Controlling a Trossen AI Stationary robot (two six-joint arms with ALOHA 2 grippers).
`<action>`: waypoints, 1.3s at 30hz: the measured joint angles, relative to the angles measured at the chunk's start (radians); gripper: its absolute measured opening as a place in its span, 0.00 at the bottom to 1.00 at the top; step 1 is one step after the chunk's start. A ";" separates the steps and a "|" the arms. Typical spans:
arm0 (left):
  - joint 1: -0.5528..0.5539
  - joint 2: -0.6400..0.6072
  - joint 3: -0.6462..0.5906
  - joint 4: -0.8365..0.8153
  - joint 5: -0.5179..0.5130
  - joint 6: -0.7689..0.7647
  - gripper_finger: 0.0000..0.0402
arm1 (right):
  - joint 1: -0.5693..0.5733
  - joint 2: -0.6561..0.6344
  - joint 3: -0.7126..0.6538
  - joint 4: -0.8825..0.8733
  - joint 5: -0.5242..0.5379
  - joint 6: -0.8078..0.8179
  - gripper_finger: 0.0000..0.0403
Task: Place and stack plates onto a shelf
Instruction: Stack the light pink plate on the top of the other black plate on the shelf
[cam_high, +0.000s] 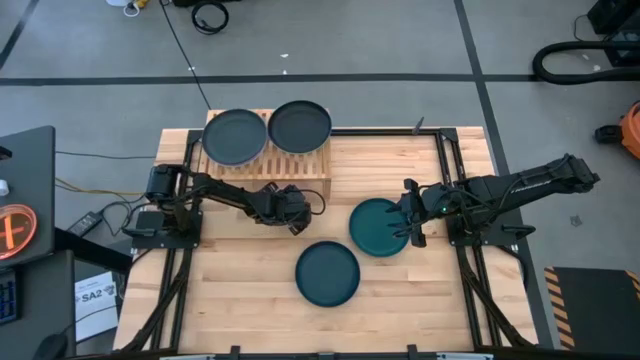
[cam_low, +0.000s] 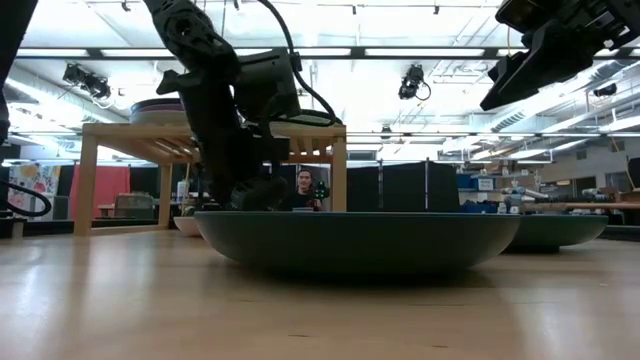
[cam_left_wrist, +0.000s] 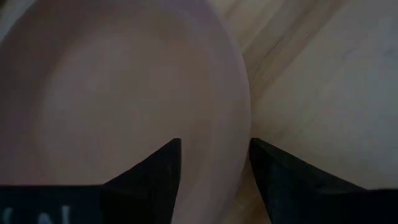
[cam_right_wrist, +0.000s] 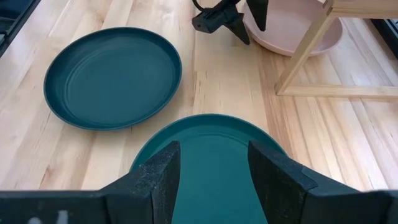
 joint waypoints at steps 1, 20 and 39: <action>0.001 0.000 0.000 0.000 0.004 0.000 0.46 | 0.000 0.000 0.000 0.000 0.000 0.000 0.48; -0.014 -0.002 0.000 -0.003 0.079 0.007 0.14 | 0.000 0.000 0.000 0.000 0.000 0.000 0.48; -0.143 -0.103 -0.003 -0.023 0.157 0.001 0.11 | 0.000 0.000 0.000 0.003 0.000 0.000 0.48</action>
